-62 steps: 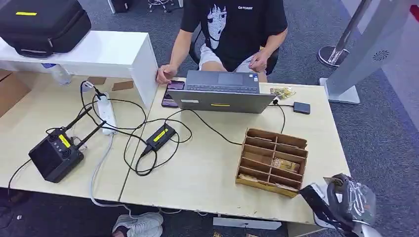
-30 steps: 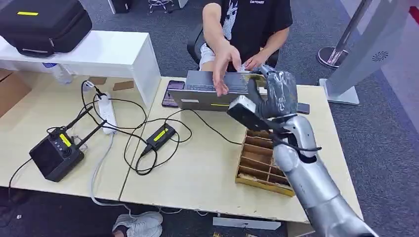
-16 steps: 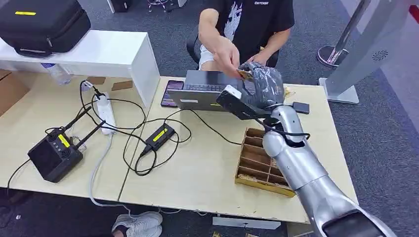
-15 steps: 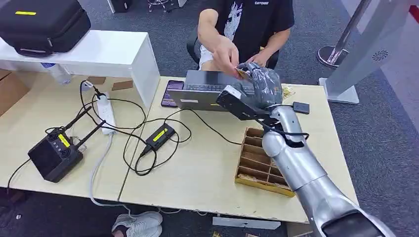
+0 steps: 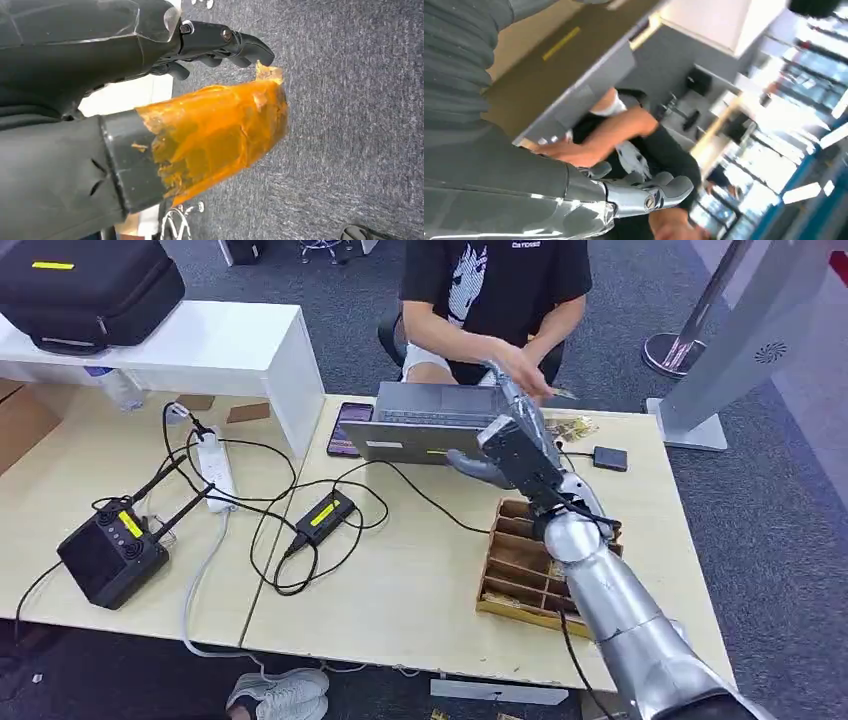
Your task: Pass the card to the sensor for recognition and then transmit it.
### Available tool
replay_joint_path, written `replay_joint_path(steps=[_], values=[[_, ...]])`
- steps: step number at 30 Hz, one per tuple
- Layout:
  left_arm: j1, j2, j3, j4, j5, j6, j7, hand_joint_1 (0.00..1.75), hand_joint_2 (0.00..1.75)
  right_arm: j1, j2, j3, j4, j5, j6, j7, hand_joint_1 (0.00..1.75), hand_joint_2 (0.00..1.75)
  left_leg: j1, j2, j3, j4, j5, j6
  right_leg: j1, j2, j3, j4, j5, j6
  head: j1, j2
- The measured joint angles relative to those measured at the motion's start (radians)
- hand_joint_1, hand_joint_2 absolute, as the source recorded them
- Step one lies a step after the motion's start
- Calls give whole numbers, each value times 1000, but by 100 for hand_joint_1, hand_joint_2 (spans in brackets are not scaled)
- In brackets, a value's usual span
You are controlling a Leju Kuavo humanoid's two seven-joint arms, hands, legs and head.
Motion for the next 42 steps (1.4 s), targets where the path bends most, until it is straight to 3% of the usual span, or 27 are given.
replay_joint_path(steps=[5,10,14,18,23,27,30,32,34,35,38,42], values=[[6,0,4,0,26,10,5,0,0,140,-62,-59,-207,35,-112,-49,0,175,0,0,0,0,-1,0,0,-1,1,-2,0,0,0,0],[13,-1,23,0,52,23,8,0,0,361,-101,-108,-473,93,-245,-136,0,175,0,0,0,0,-3,1,0,-1,1,-3,-1,0,0,0],[14,-1,39,0,69,31,8,0,0,527,-127,-125,-641,126,-282,-207,0,175,0,0,0,0,-5,1,1,-1,1,-3,-3,0,0,0],[14,-1,50,0,71,34,8,0,0,616,-142,-134,-732,138,-293,-222,0,175,1,1,0,0,-5,0,1,0,1,-3,-3,-1,0,0],[14,-2,53,0,73,34,8,0,0,645,-152,-142,-775,133,-285,-223,0,175,1,1,1,0,-5,0,1,0,2,-2,-3,-1,0,0],[13,-3,63,0,92,37,8,0,0,697,-178,-143,-799,73,-159,-254,0,175,1,1,1,0,-5,0,1,0,3,-3,-3,-1,0,0],[13,-5,74,0,104,39,6,0,0,765,-211,-160,-800,172,-156,-263,0,175,1,0,1,0,-5,0,1,-1,3,-3,-3,0,0,0],[14,-6,78,0,109,42,10,0,0,819,-229,-187,-799,397,-248,-168,0,175,1,0,1,0,-7,1,1,-1,3,-4,-4,1,0,0],[14,-8,83,0,113,47,21,0,0,874,-244,-228,-791,681,-344,17,0,175,0,0,1,0,-7,1,1,-1,3,-4,-4,2,0,0],[14,-10,86,0,116,50,22,0,0,894,-253,-245,-784,758,-359,105,0,175,0,0,1,0,-7,1,1,-1,3,-4,-4,2,0,0],[14,-12,93,0,118,54,23,0,0,929,-292,-281,-759,846,-324,254,0,175,0,1,1,0,-8,1,0,-1,3,-4,-4,2,0,0],[14,-14,100,0,125,54,29,0,0,966,-340,-289,-751,869,-284,321,0,175,0,0,1,0,-8,1,0,-1,3,-4,-4,2,0,0]])
